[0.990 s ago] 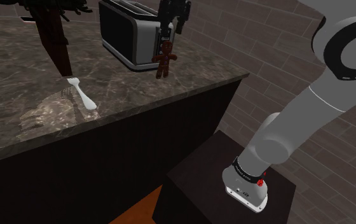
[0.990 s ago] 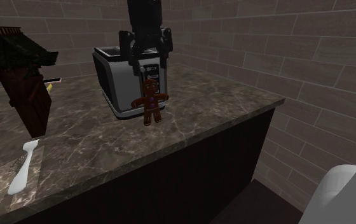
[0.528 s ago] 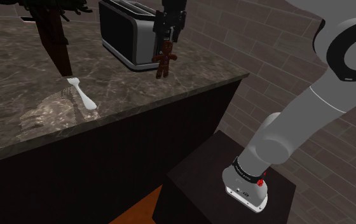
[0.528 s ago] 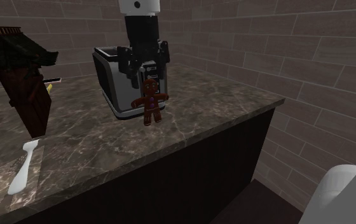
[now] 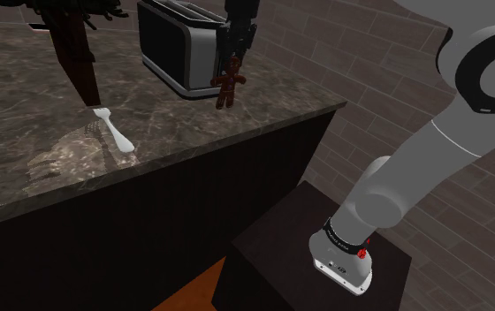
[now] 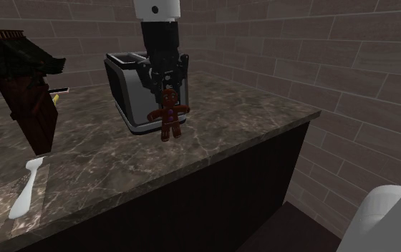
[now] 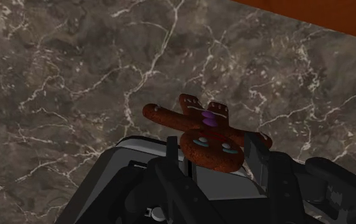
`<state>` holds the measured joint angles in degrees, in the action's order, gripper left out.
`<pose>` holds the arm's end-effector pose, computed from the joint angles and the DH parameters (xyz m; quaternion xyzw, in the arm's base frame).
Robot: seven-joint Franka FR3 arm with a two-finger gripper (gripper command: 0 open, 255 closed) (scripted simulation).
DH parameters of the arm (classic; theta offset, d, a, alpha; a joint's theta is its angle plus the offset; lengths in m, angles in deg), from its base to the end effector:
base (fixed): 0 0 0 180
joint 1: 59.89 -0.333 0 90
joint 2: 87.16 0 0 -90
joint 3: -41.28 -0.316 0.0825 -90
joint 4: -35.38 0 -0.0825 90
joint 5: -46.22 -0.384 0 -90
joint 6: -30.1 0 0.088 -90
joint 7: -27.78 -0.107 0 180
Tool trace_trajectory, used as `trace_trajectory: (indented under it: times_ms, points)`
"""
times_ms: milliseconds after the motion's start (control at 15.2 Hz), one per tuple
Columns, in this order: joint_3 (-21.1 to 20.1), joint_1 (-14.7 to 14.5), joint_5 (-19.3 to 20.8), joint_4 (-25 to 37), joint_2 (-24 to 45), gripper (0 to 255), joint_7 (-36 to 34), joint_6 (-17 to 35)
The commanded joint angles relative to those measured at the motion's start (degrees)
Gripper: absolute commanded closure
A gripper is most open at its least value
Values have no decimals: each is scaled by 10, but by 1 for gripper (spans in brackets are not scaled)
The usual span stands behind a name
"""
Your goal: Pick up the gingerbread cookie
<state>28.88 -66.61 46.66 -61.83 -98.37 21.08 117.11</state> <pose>0.4577 0.1702 0.6602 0.9940 0.1061 0.0119 0.0226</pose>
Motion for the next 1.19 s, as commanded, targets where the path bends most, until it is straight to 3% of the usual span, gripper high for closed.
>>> trace_trajectory:
  times_ms: [0,198,1122]
  points:
    - [0,0,0,0,0,255,0,0]
    - [0,0,0,-3,0,255,0,2]
    - [-6,-1,12,173,55,255,-5,-120]
